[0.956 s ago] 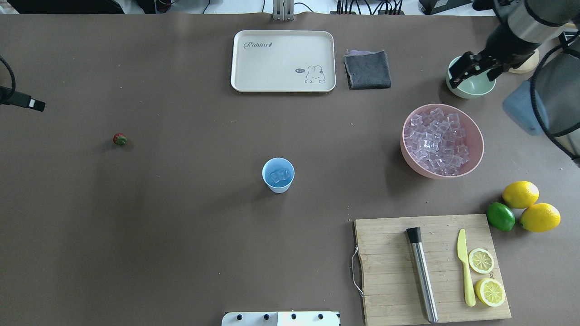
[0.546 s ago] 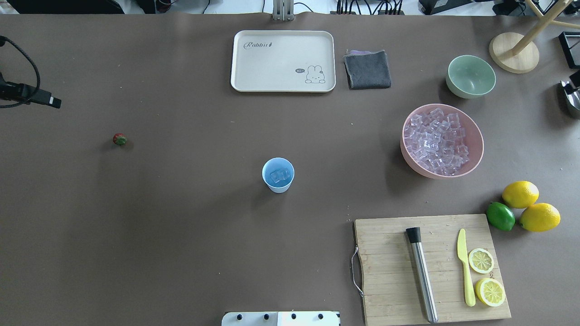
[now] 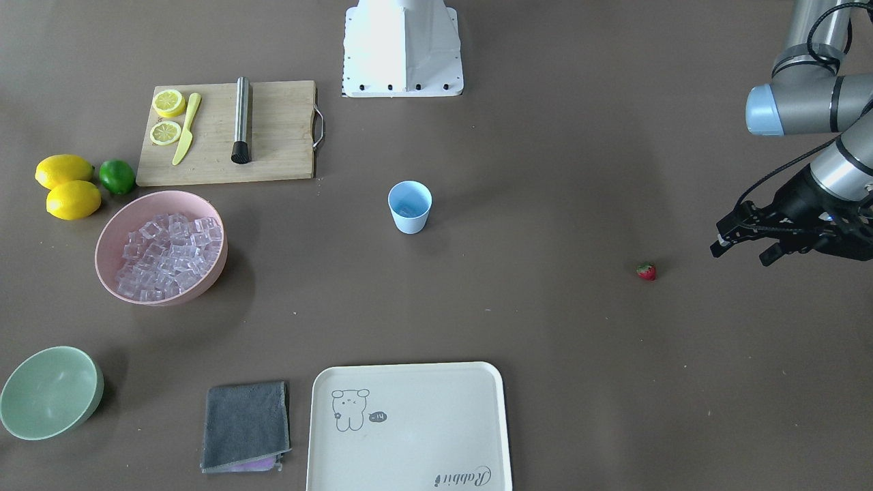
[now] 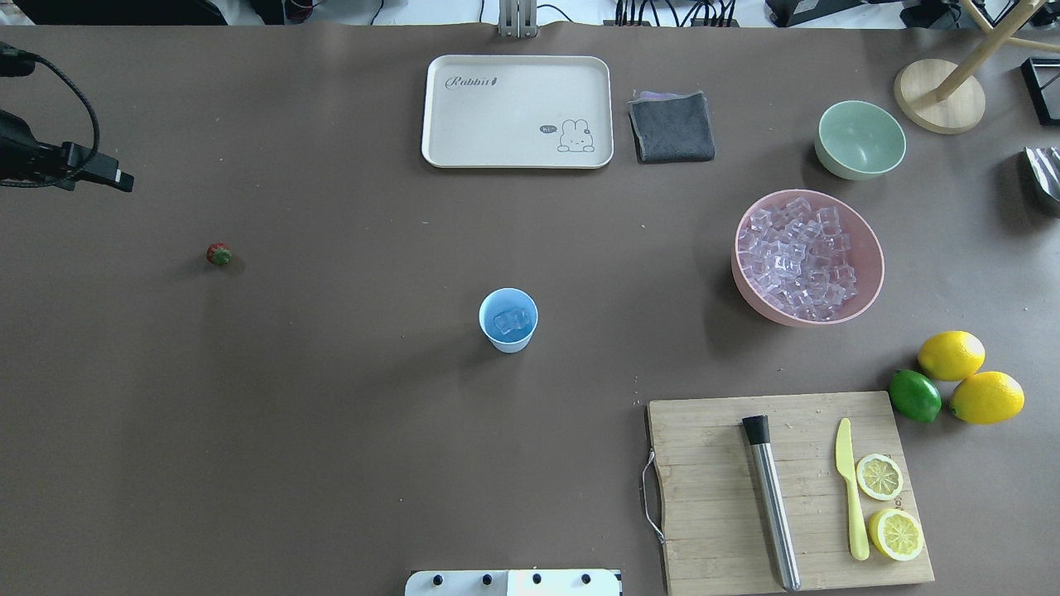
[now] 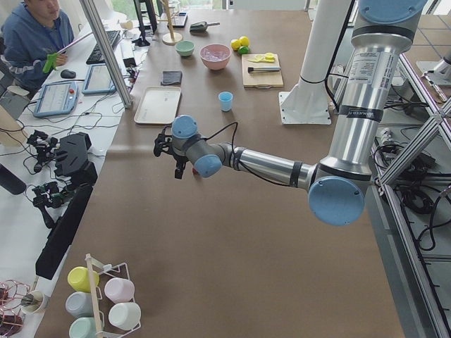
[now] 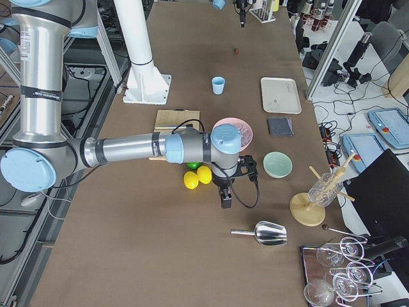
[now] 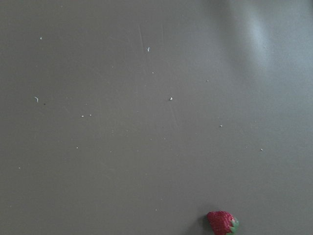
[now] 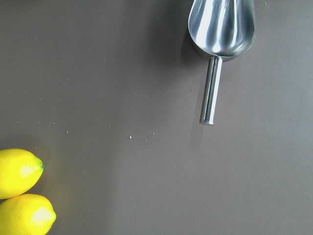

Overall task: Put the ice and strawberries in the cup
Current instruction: 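Move the left gripper over the red strawberry on the table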

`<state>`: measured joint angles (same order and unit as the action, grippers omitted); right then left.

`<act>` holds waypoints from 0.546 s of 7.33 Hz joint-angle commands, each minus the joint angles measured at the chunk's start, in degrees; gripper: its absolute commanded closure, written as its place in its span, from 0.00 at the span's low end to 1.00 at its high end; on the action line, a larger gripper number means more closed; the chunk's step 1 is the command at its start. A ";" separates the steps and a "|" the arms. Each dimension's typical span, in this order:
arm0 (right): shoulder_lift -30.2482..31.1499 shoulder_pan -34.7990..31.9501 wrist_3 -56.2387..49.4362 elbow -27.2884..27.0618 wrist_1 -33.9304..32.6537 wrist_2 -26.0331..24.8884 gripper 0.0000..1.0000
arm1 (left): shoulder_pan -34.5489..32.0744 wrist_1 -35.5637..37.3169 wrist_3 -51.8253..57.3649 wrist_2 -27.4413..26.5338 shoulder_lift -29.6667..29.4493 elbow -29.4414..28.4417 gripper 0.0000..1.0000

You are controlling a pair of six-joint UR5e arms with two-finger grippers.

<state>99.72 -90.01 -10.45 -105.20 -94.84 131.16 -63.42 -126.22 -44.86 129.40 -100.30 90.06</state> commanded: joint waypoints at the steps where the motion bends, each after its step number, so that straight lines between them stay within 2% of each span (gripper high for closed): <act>1: 0.39 -0.61 -0.36 -0.10 -0.08 0.41 0.00 | 8.63 0.10 -6.53 -9.74 -1.82 -0.40 0.01; 2: 0.39 -0.61 -0.36 -0.10 0.00 0.33 0.00 | 10.93 0.19 -8.38 -13.00 -2.00 -0.75 0.01; 4: 0.30 -0.61 -0.36 -0.10 0.01 0.33 0.00 | 12.18 0.10 -7.70 -14.53 -3.66 -3.72 0.01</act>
<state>100.06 -90.60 -10.81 -105.27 -94.84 131.48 -52.16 -126.03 -52.66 116.06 -102.87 88.30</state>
